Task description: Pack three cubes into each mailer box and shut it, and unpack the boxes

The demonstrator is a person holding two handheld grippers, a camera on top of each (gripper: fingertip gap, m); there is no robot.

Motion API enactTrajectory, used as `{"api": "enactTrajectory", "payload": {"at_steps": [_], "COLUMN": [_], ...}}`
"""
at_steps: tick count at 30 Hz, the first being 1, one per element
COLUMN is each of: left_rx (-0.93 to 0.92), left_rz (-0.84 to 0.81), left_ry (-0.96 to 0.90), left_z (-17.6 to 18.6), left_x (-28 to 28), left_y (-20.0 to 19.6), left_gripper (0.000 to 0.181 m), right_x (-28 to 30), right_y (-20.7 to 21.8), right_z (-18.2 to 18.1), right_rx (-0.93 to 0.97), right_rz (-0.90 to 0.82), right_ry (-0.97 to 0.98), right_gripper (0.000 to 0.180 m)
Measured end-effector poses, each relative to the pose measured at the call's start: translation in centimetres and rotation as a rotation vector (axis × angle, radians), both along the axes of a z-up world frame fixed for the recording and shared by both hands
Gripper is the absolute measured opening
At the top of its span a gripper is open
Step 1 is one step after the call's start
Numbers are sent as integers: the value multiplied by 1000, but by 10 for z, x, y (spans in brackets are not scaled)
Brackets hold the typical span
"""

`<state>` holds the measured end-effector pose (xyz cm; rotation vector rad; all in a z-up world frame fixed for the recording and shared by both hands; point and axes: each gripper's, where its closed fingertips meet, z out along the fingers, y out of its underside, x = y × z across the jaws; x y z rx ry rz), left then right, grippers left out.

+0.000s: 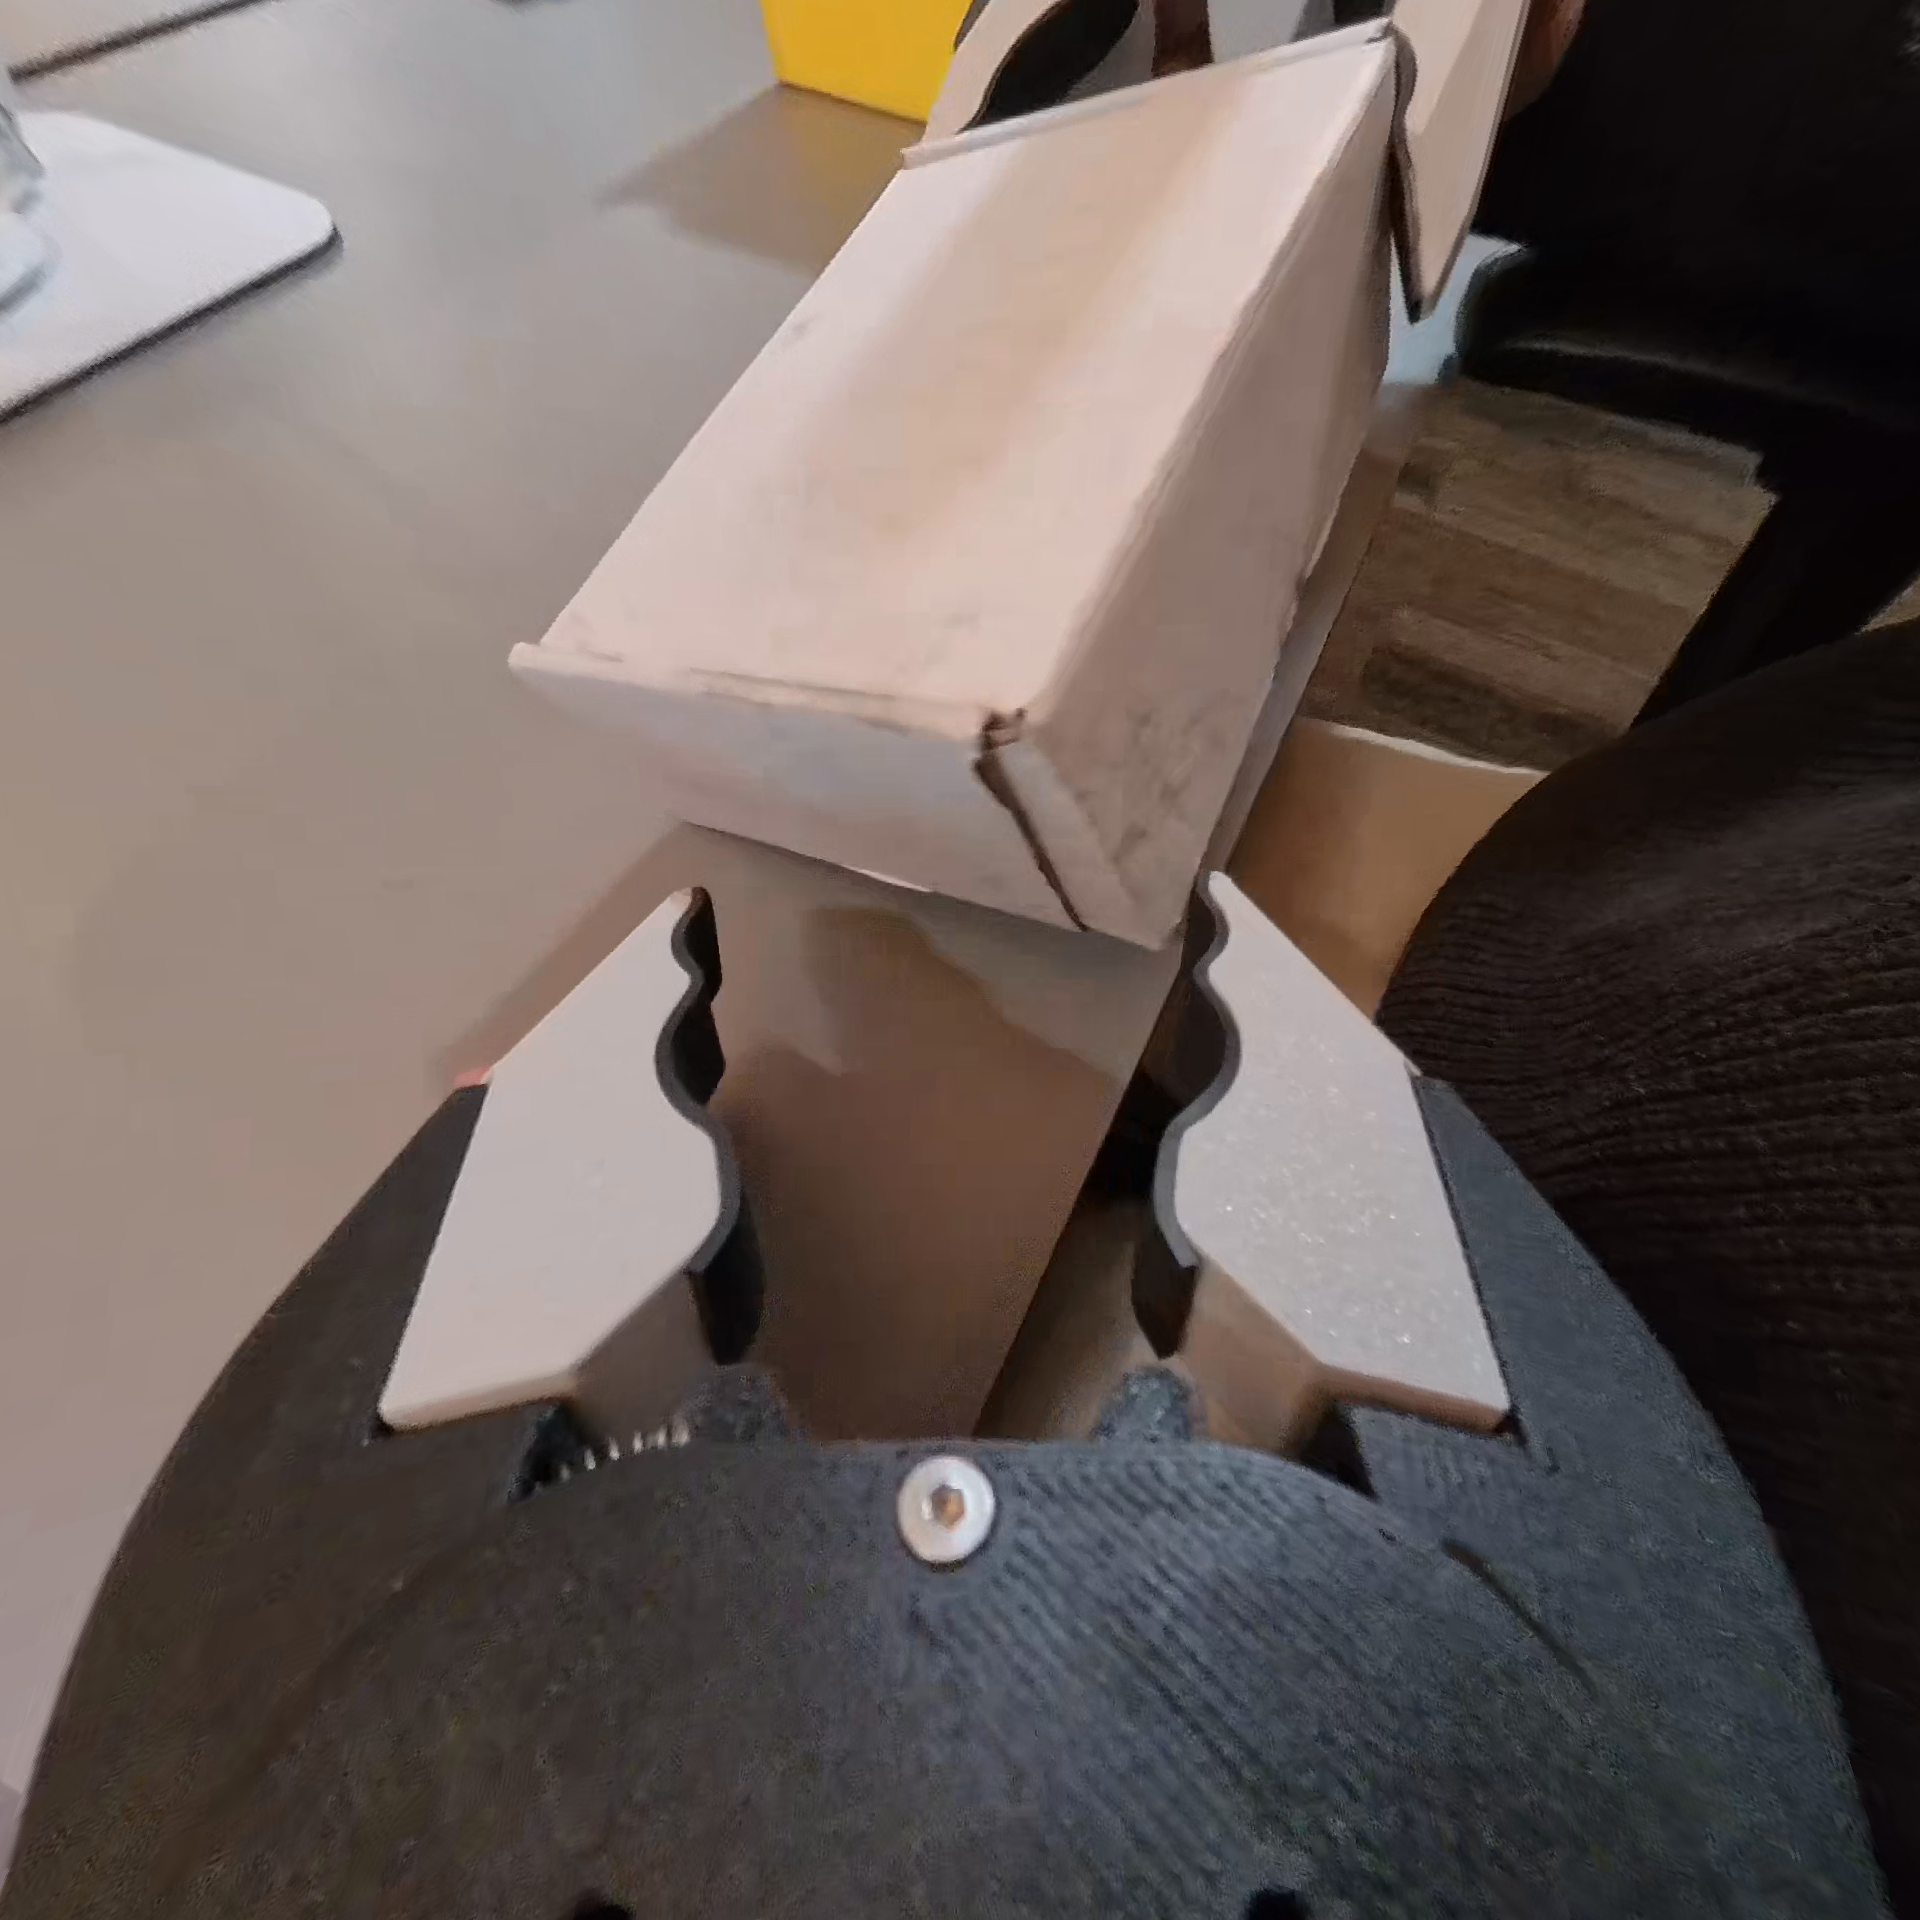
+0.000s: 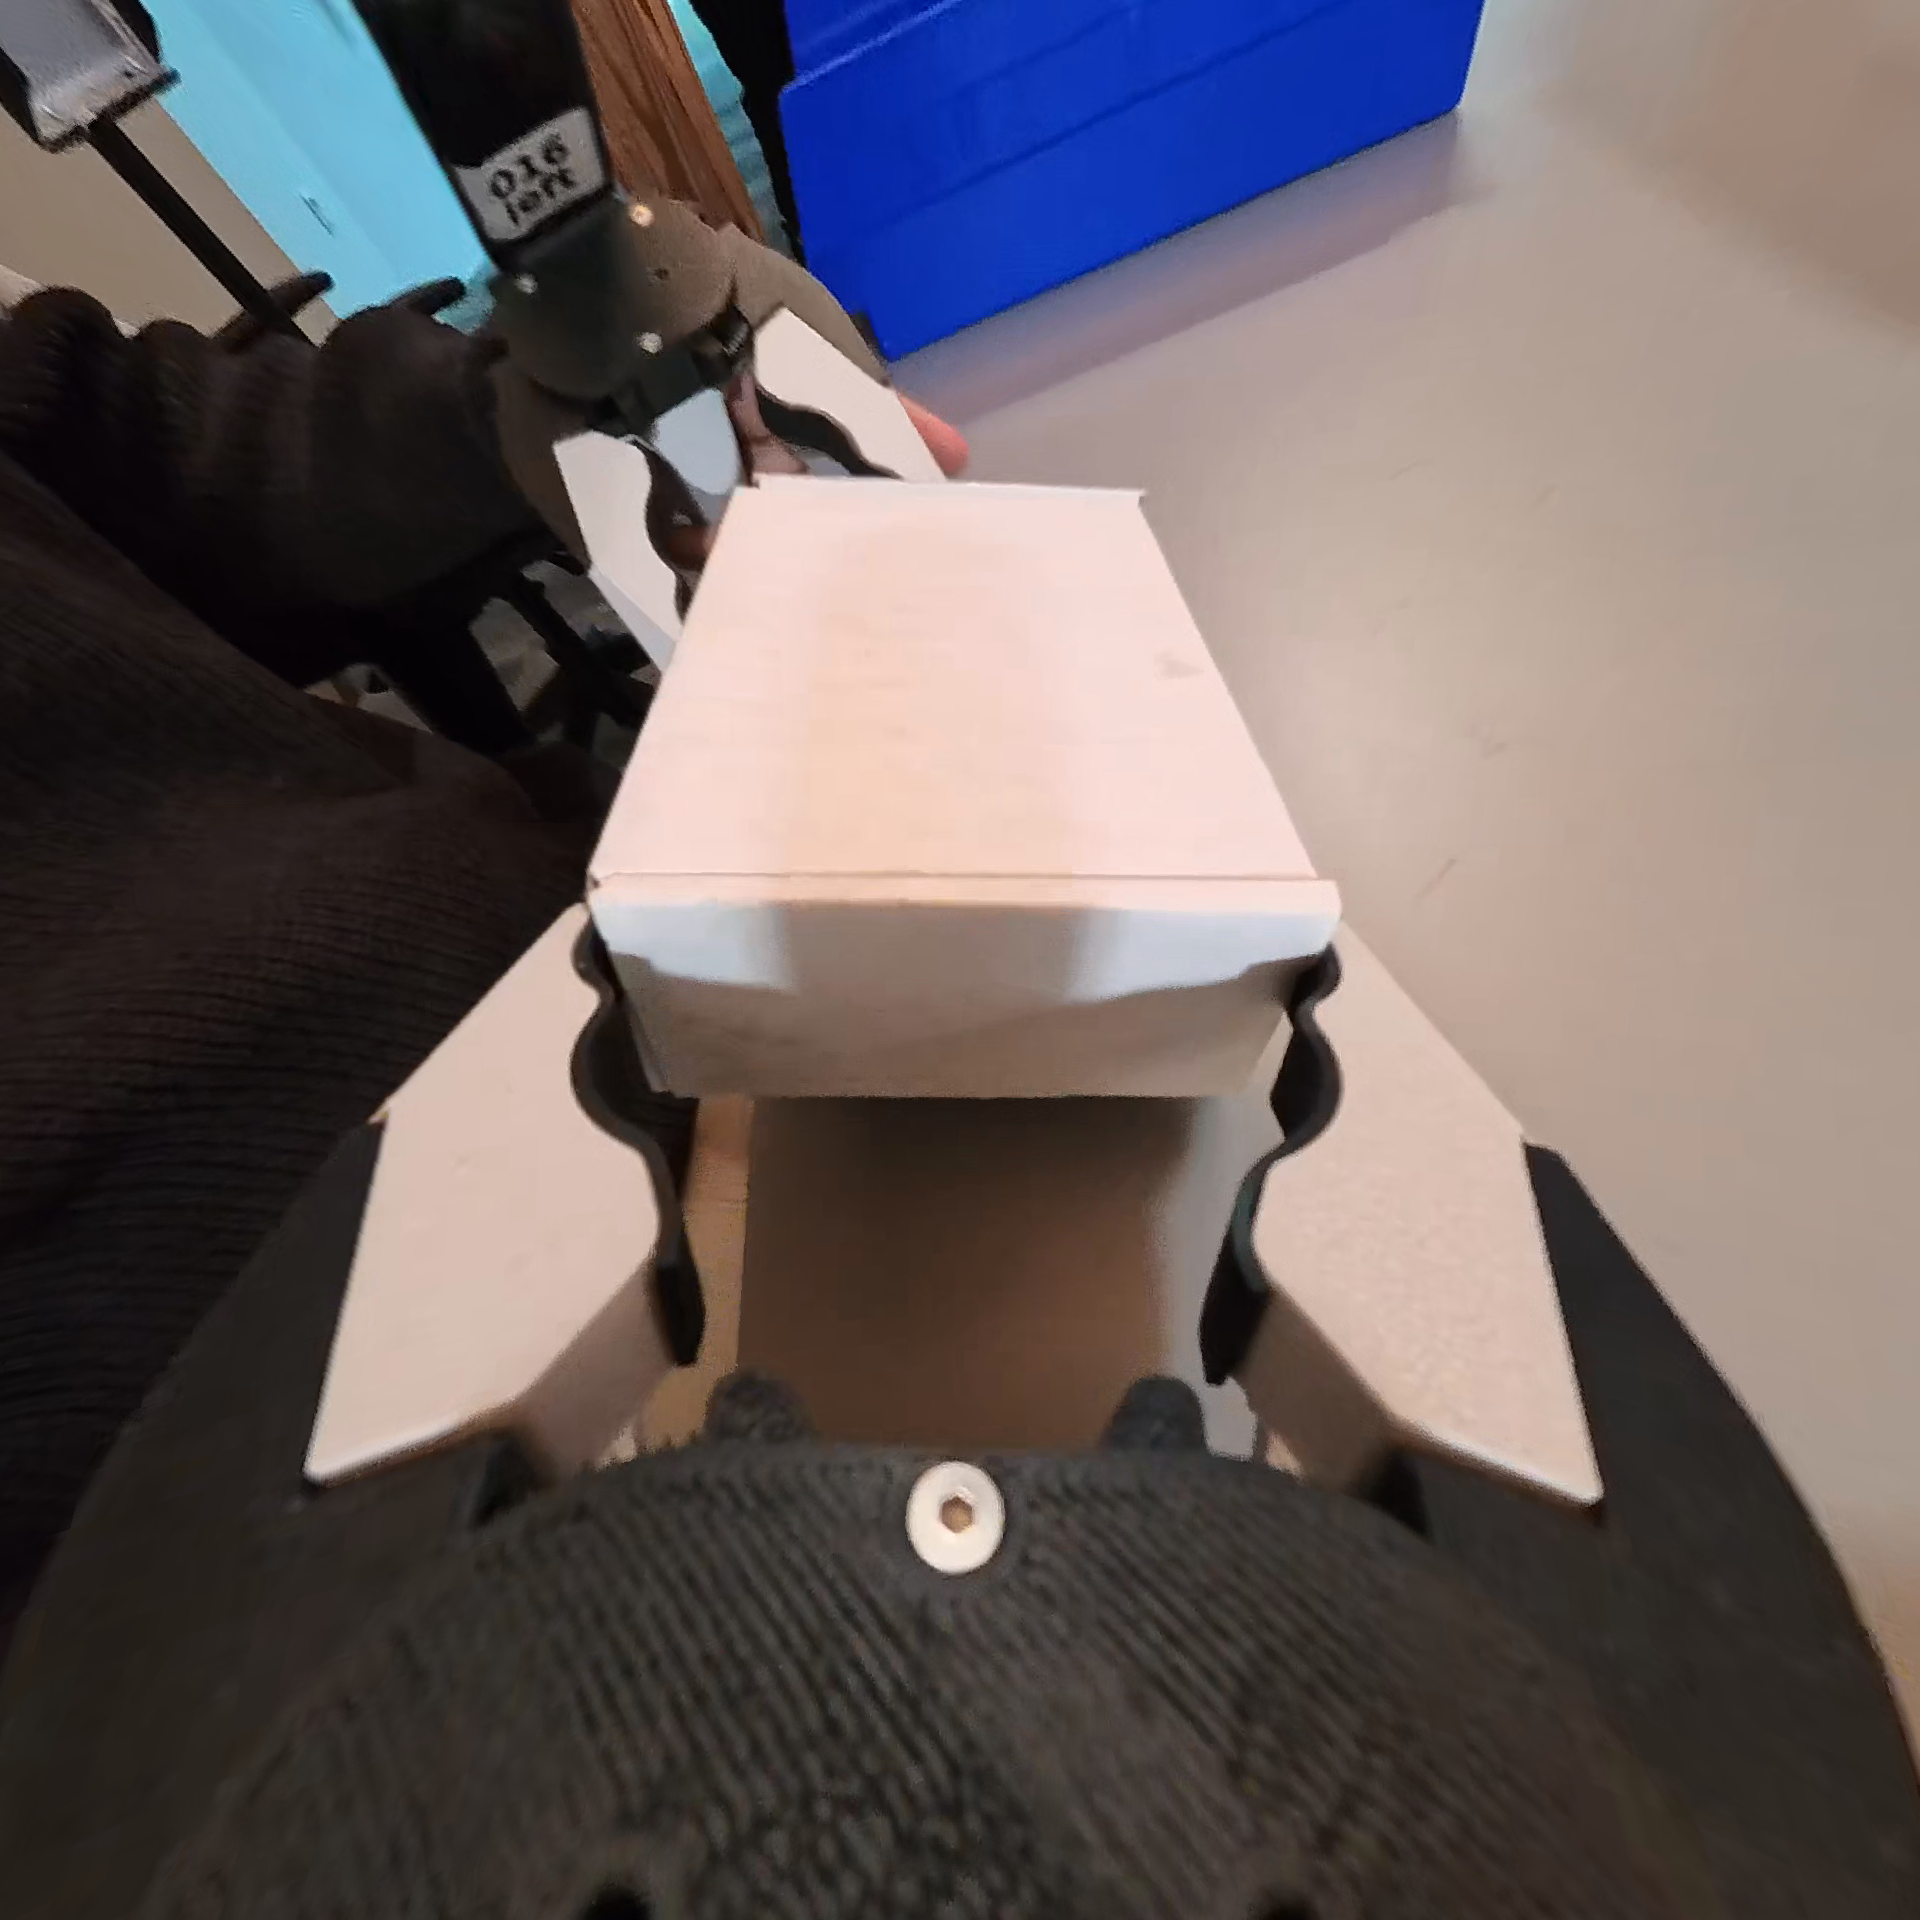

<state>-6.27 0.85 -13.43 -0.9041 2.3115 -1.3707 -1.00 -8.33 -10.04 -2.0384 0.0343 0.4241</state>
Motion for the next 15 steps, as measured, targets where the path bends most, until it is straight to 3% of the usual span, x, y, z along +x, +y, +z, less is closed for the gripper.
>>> {"api": "enactTrajectory", "payload": {"at_steps": [4,10,15], "left_rx": [-28,-4,-23], "left_rz": [-41,-113,-120], "left_ry": [33,47,52], "left_z": [-1,-7,-6], "left_x": [-4,-10,-12], "left_y": [-7,-21,-21], "left_gripper": [101,135,137], "right_x": [-6,-21,-24], "right_y": [-2,-2,2], "right_z": [0,-2,0], "right_rx": [9,15,33], "right_rz": [40,123,133], "right_ry": [41,68,58], "right_gripper": [128,128,128]}}
